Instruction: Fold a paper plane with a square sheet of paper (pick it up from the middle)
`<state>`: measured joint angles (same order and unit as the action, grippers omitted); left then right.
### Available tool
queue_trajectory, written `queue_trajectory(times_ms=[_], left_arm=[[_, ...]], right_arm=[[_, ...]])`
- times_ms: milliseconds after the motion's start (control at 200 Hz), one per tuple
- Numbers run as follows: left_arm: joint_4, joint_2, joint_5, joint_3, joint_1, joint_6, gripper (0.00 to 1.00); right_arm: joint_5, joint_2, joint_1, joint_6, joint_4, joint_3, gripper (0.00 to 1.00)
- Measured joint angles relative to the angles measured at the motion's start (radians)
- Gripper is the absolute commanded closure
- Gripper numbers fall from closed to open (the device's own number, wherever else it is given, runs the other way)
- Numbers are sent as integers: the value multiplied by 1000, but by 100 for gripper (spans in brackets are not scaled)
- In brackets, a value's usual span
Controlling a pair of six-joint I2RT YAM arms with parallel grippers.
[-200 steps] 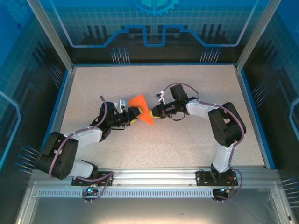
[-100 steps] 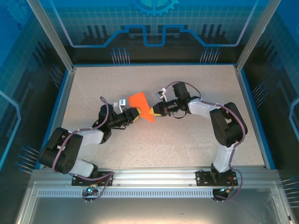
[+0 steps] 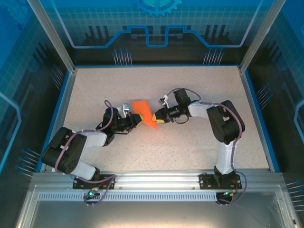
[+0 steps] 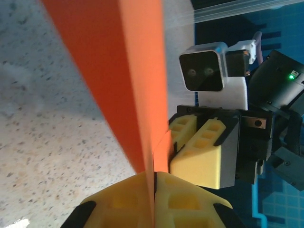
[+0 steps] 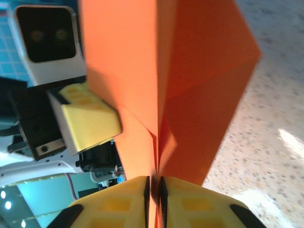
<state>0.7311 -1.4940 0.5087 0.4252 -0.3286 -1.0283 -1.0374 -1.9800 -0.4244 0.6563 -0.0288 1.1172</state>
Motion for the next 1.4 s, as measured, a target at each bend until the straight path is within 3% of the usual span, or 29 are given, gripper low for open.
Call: queue_trajectory(times_ms=[180, 460, 690, 905, 1170, 1400], left_arm=[[-100, -20, -35, 25, -15, 41, 99], [-176, -26, -68, 32, -23, 79, 98], [-237, -27, -114, 32, -23, 93, 99], [-269, -31, -139, 32, -24, 97, 98], [-282, -31, -138, 33, -24, 115, 98], [-283, -41, -138, 79, -45, 116, 98]], right_arm=[[87, -11, 3, -66, -90, 6, 61], [323, 100, -6, -178, -221, 6, 65], [588, 143, -161, -263, -294, 50, 74], [687, 90, -270, -284, -311, 145, 77], [849, 95, -271, -269, -311, 141, 64], [924, 103, -271, -253, -312, 134, 62]])
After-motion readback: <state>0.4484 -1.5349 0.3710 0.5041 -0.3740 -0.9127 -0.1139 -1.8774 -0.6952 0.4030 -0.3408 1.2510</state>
